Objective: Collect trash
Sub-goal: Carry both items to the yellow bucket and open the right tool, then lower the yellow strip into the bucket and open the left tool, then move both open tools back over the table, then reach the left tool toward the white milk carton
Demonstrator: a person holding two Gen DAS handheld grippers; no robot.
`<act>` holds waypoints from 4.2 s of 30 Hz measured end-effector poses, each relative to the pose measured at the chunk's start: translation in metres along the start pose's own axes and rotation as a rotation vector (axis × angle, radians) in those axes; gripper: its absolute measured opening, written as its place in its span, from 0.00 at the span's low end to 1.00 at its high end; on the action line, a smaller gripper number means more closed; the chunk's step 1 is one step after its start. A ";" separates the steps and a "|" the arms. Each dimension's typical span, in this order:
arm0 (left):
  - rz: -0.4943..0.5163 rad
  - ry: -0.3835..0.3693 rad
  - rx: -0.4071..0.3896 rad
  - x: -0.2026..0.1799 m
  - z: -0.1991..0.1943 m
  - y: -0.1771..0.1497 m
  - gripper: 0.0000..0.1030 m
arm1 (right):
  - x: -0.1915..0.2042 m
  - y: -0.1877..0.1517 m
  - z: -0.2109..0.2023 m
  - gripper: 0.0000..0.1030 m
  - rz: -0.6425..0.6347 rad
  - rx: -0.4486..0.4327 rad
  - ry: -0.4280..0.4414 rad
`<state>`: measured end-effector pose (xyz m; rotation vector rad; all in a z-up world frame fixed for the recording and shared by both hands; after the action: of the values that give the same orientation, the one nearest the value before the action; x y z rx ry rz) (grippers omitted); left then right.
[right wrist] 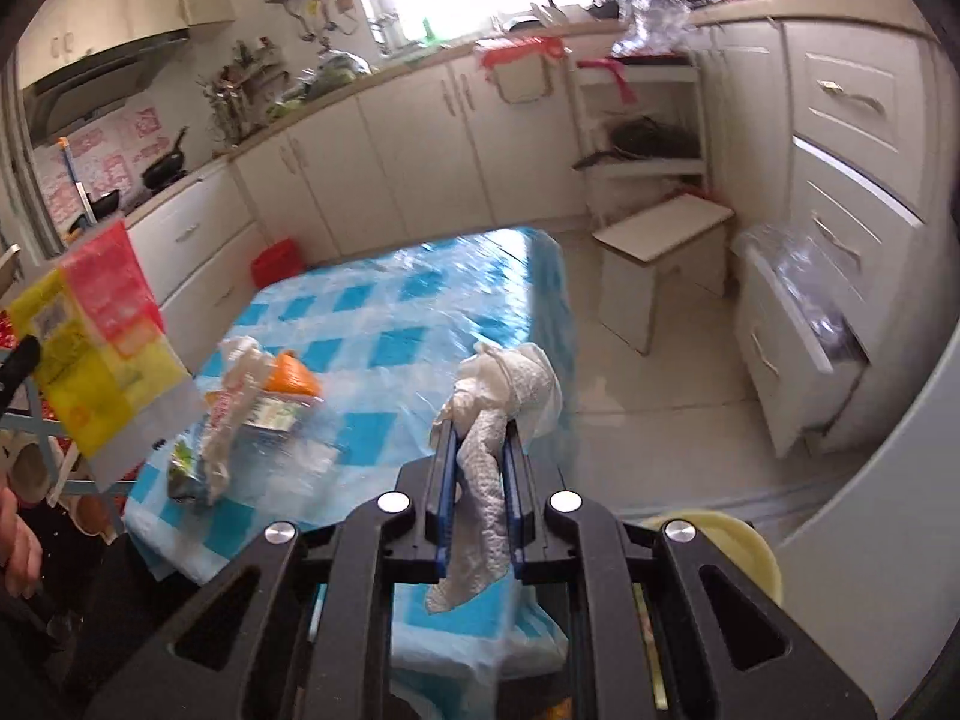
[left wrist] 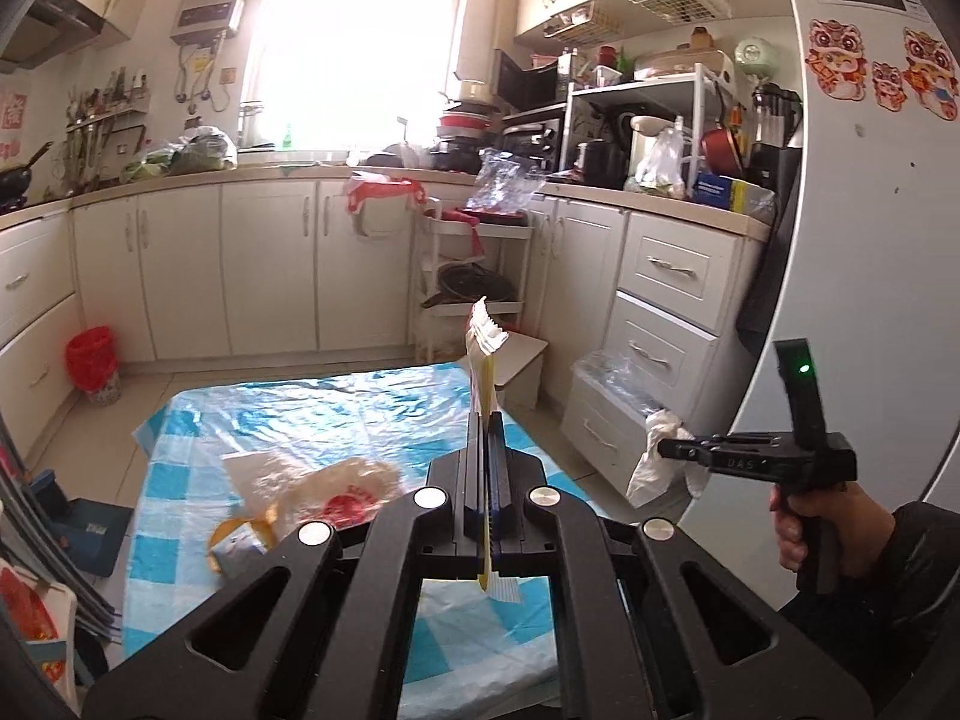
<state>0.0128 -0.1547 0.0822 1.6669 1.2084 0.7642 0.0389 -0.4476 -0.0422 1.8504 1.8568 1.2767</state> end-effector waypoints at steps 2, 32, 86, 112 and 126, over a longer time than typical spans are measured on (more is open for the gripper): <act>0.009 -0.066 0.011 -0.032 0.009 0.001 0.01 | -0.031 -0.017 0.004 0.14 0.053 0.077 -0.080; 0.123 -0.284 0.459 -0.274 0.167 -0.171 0.01 | -0.170 -0.019 -0.055 0.73 0.400 -0.163 -0.364; -0.371 0.380 0.289 0.098 0.045 -0.111 0.82 | -0.044 0.039 0.031 0.77 0.098 -0.131 -0.183; -0.651 0.444 0.520 0.151 0.127 -0.173 0.82 | -0.018 0.043 0.051 0.77 0.056 -0.106 -0.128; -0.602 0.387 0.468 0.169 0.118 -0.168 0.28 | 0.008 0.055 0.057 0.77 0.012 -0.146 -0.079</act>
<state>0.1060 -0.0143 -0.1236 1.4011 2.1647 0.4453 0.1155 -0.4269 -0.0349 1.8117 1.6680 1.2868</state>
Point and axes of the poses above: each gripper's, at about its wrist camera, not at the fingertips, and z roughly the way its jaws point, x to its left, y to its top, the point moved 8 cm from there along z, roughly the way its jaws point, and after that the axes turned 13 degrees about y, right-handed, at the moved point
